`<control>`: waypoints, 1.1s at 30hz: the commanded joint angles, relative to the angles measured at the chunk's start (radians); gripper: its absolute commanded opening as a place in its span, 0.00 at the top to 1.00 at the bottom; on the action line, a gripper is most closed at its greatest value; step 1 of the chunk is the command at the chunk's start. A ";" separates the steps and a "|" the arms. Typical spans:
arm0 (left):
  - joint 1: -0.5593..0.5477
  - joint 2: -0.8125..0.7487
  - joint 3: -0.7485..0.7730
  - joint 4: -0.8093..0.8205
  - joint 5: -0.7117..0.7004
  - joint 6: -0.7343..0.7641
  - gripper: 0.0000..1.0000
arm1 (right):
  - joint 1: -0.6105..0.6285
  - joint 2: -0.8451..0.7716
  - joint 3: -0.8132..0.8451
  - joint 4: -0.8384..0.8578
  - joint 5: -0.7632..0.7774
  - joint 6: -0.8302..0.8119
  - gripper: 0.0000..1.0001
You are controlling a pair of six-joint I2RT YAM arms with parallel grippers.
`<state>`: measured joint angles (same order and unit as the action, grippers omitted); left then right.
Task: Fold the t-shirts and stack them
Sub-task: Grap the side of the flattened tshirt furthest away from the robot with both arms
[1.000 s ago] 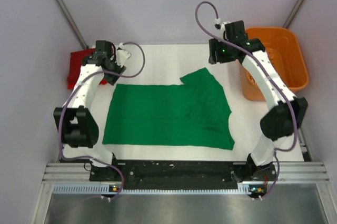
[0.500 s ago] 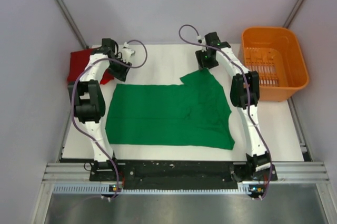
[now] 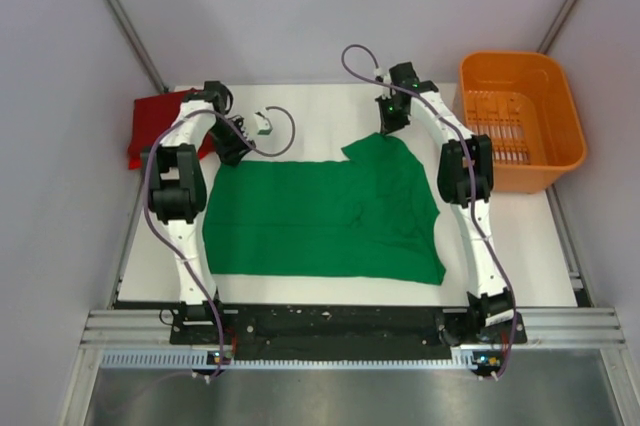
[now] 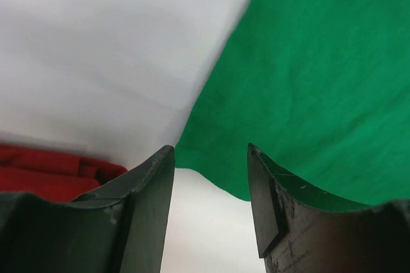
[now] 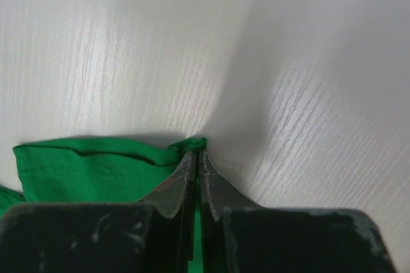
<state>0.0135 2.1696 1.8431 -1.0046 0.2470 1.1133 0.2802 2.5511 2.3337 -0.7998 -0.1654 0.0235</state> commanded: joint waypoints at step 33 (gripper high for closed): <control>-0.056 0.219 0.173 -0.220 -0.236 0.267 0.95 | 0.033 -0.347 -0.263 -0.015 0.020 -0.074 1.00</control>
<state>-0.0257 2.3722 2.0418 -1.2083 0.0044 1.3682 0.3038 2.3207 2.0945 -0.8307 -0.1577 -0.0345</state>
